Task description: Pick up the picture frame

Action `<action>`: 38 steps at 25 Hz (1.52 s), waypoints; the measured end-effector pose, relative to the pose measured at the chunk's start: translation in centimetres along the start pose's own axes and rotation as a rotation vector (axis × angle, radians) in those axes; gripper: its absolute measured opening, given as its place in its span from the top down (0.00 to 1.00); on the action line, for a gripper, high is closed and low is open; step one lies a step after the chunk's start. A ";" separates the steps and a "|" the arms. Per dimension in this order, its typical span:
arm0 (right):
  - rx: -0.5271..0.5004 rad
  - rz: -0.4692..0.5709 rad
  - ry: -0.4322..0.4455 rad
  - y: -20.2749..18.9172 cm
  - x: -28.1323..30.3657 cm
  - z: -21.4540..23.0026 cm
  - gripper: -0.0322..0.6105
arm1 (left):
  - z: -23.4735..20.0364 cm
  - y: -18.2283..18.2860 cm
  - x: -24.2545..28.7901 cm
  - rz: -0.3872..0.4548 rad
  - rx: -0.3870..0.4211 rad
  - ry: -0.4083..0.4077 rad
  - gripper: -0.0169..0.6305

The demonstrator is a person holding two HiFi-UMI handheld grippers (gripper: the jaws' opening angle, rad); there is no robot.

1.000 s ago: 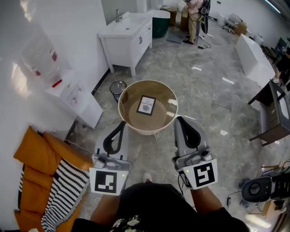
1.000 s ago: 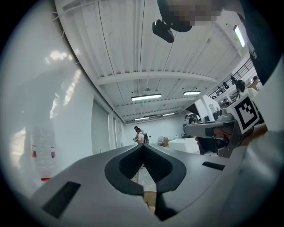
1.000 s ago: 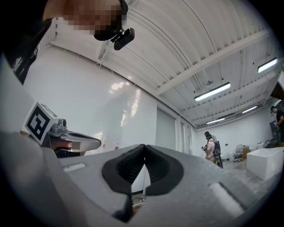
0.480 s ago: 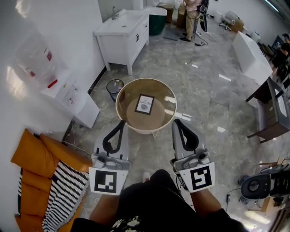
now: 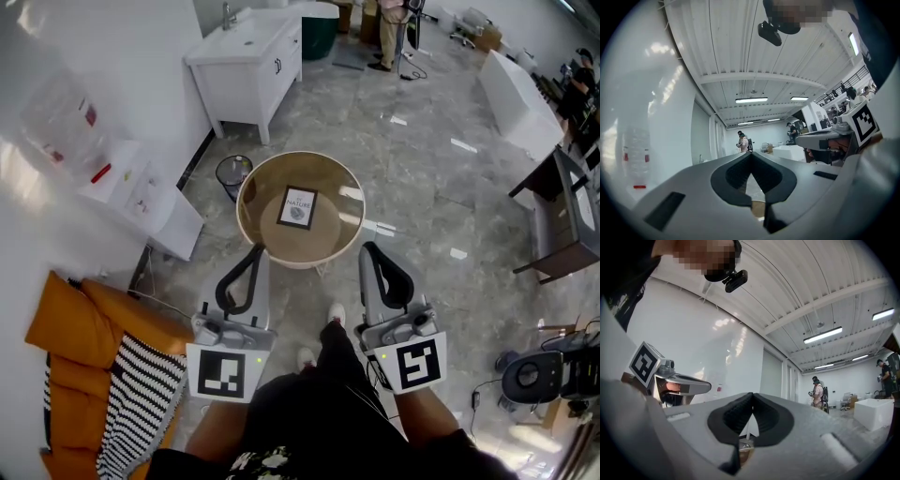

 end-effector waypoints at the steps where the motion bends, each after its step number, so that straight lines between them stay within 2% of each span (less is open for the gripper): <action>1: -0.004 0.006 0.002 0.0 0.3 0.1 0.95 | -0.2 0.0 0.1 0.002 0.004 0.004 0.96; 10: -0.018 0.023 0.060 -0.3 4.3 0.5 0.95 | -1.7 -0.4 2.4 -0.004 0.004 0.042 0.96; 20: -0.007 0.012 0.110 -0.7 8.7 3.4 0.95 | -3.6 -0.5 6.4 -0.019 -0.001 0.091 0.96; 38: 0.031 0.028 0.161 -1.1 15.9 14.7 0.95 | -3.3 1.5 17.8 -0.037 0.031 0.164 0.96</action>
Point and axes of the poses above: the fingertips, and each gripper's own axes: x forward along the fingers, z to its right, y out of its top, the point moved 10 cm from there along -x, backward along the fingers, and after that the axes turned 5 degrees about x, right-handed, at the moved point
